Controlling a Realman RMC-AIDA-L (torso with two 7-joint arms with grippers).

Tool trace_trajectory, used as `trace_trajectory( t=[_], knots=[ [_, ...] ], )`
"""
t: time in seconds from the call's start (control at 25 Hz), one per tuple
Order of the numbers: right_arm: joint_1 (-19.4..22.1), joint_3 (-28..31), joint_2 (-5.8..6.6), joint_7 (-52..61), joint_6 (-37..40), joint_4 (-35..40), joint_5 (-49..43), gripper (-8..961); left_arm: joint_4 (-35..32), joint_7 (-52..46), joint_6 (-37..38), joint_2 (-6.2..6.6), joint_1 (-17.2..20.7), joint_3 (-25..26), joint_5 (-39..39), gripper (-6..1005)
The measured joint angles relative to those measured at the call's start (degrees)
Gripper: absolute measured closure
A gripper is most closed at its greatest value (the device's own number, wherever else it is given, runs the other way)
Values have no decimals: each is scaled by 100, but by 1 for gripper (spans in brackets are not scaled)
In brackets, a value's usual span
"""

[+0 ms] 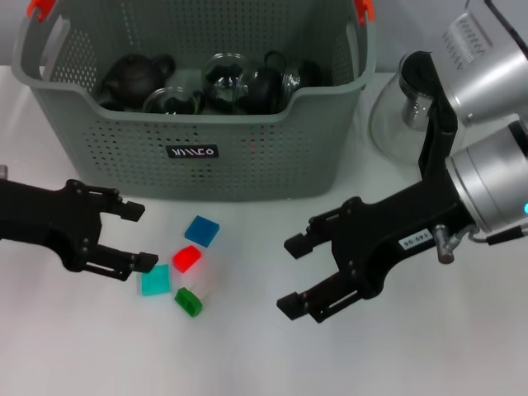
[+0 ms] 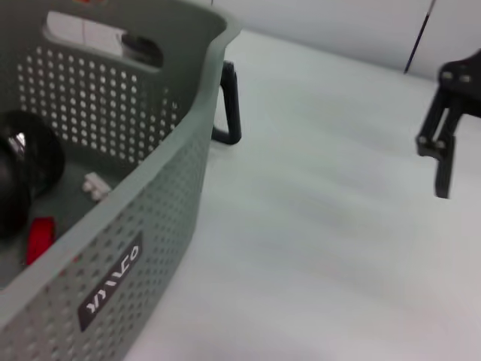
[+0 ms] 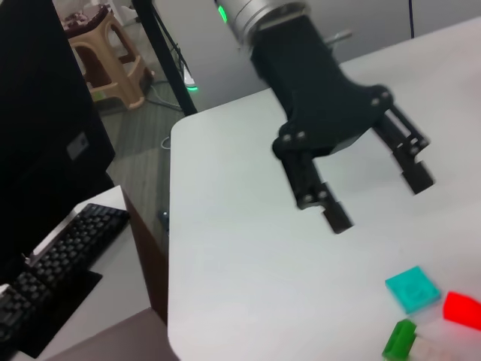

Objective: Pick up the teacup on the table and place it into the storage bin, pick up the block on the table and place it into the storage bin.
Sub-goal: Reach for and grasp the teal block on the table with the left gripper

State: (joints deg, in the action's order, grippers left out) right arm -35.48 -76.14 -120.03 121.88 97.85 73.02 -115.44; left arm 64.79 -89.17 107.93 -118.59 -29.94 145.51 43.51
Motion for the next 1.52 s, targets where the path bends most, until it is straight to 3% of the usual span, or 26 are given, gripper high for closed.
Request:
trace_trajectory(
  t=[0.16,0.64,0.84,1.28,1.52],
  knots=[
    [2,4,-12,-49,-27,-223,4,66,-68,-60,-18,-11,-203,-83,-282,171],
    [-182,-60,-32,-203,-165,-193,27,67,10,-272,-317,-45,-304,-731,-746,171],
    [-364,-82,-9,-232,-219,-231,-57,67,78,-369,-381,-134,-442,-871,-1056,172],
    [-759,-280,-29,-216,-328,-488,-465,67,297,-859,-915,-574,-570,-1538,-1885,172],
    [-823,-355,-39,-237,-417,-628,-444,66,322,-1089,-1068,-561,-481,-1903,-1974,172]
  ],
)
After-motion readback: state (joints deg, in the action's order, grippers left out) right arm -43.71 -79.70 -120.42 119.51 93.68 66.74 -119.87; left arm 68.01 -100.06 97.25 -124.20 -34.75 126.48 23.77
